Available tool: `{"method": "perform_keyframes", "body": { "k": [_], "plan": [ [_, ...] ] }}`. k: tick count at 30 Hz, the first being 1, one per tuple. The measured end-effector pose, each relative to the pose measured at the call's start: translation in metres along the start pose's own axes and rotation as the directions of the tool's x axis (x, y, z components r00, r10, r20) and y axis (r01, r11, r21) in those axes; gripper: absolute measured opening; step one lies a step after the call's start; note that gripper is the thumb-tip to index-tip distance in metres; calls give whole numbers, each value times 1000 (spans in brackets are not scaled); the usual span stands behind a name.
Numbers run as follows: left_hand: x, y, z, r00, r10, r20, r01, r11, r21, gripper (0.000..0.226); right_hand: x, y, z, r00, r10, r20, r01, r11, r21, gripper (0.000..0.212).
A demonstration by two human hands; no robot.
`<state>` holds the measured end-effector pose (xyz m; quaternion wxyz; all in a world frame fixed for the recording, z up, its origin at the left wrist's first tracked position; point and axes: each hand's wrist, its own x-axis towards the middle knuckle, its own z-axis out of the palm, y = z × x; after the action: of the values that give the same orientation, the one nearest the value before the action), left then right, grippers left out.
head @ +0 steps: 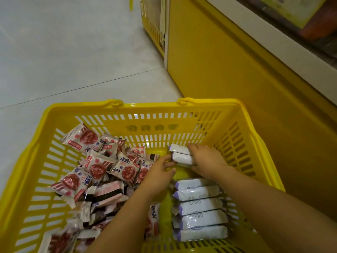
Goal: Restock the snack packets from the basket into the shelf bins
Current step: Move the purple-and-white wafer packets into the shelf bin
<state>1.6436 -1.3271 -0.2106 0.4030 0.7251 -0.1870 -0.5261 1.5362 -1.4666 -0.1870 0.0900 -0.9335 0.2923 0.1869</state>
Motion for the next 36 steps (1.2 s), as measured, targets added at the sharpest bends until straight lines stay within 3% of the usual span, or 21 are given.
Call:
{"method": "perform_keyframes", "body": {
  "k": [3, 7, 11, 15, 18, 23, 27, 31, 36],
  "plan": [
    [-4, 5, -3, 999, 22, -49, -22, 1000, 9, 43, -1, 1, -8, 998, 7, -65, -1, 996, 91, 54],
    [-20, 28, -8, 988, 13, -155, -26, 996, -84, 37, -10, -3, -34, 989, 16, -148, 16, 977, 211, 49],
    [-55, 72, -13, 993, -113, 27, 114, 915, -387, 43, -32, -9, -82, 977, 6, -215, 60, 953, 297, 46],
    [-98, 118, -30, 987, -54, 150, 130, 816, -563, 67, -77, -21, -150, 919, -45, -393, 185, 926, 328, 49],
    [-138, 152, -42, 967, 14, 254, 137, 811, -568, 78, -118, -34, -202, 870, -66, -489, 275, 888, 369, 52],
    [-206, 202, -49, 931, 179, 318, 15, 851, -525, 74, -181, -47, -253, 846, -16, -533, 389, 702, 597, 58],
    [-248, 236, -49, 925, 208, 319, -27, 872, -488, 59, -218, -46, -272, 854, 7, -519, 409, 607, 681, 67],
    [-273, 255, -48, 917, 236, 323, -53, 873, -486, 50, -240, -41, -279, 830, 12, -557, 466, 533, 706, 56],
    [-280, 251, -48, 925, 220, 311, -42, 870, -491, 63, -247, -40, -271, 852, -17, -523, 476, 439, 762, 53]
  ]
}}
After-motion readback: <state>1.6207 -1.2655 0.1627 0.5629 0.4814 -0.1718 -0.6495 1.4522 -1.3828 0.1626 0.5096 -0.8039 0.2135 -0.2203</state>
